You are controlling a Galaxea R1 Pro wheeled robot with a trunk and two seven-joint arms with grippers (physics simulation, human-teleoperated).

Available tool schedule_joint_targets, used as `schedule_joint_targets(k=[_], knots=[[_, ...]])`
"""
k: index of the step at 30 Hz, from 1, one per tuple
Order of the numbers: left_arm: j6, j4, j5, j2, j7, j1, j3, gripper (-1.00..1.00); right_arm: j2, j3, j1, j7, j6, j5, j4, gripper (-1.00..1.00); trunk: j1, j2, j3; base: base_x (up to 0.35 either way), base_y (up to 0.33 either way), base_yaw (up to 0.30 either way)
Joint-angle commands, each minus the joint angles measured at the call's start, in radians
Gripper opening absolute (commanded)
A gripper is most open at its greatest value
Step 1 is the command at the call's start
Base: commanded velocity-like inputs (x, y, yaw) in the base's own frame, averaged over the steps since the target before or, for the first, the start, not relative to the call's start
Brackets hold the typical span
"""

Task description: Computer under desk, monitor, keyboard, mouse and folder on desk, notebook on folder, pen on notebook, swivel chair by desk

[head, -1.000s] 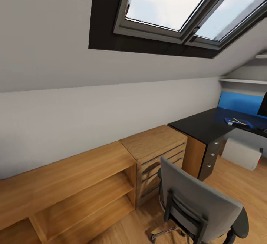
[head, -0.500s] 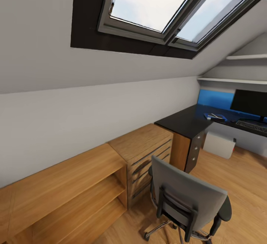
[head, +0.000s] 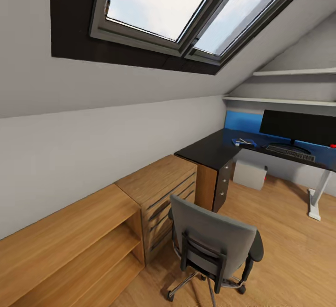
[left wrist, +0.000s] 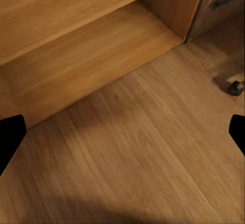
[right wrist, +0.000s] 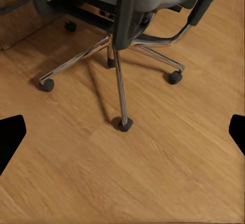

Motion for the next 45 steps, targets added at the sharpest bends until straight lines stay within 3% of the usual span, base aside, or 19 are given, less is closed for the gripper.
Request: schedule_joint_targets(k=[1,16,23,32,45], knots=[[-0.002,0.0,0.0,0.0,0.01,0.0,-0.009,1.0,0.0,0.008,-0.001,-0.006,-0.002,-0.003,0.002,1.0,0.0,-0.001,-0.002,0.0,0.0,-0.3],[0.0,0.0,0.0,-0.001,0.01,0.0,-0.009,1.0,0.001,0.004,-0.001,-0.006,-0.001,-0.006,0.001,1.0,0.0,-0.001,-0.002,0.0,0.0,-0.3],[0.0,0.0,0.0,-0.001,0.01,0.0,-0.009,1.0,0.0,-0.044,-0.001,-0.005,-0.002,-0.005,0.001,1.0,0.0,-0.001,-0.004,0.0,0.0,-0.3],[0.0,0.0,0.0,0.0,0.01,0.0,-0.009,1.0,0.0,-0.05,-0.001,-0.005,-0.002,-0.005,0.001,1.0,0.0,-0.001,-0.007,0.0,0.012,-0.3],[0.0,0.0,0.001,0.001,0.012,0.0,-0.004,1.0,-0.001,-0.051,-0.001,-0.004,-0.002,-0.005,0.001,1.0,0.0,-0.001,-0.012,0.012,0.245,-0.3]])
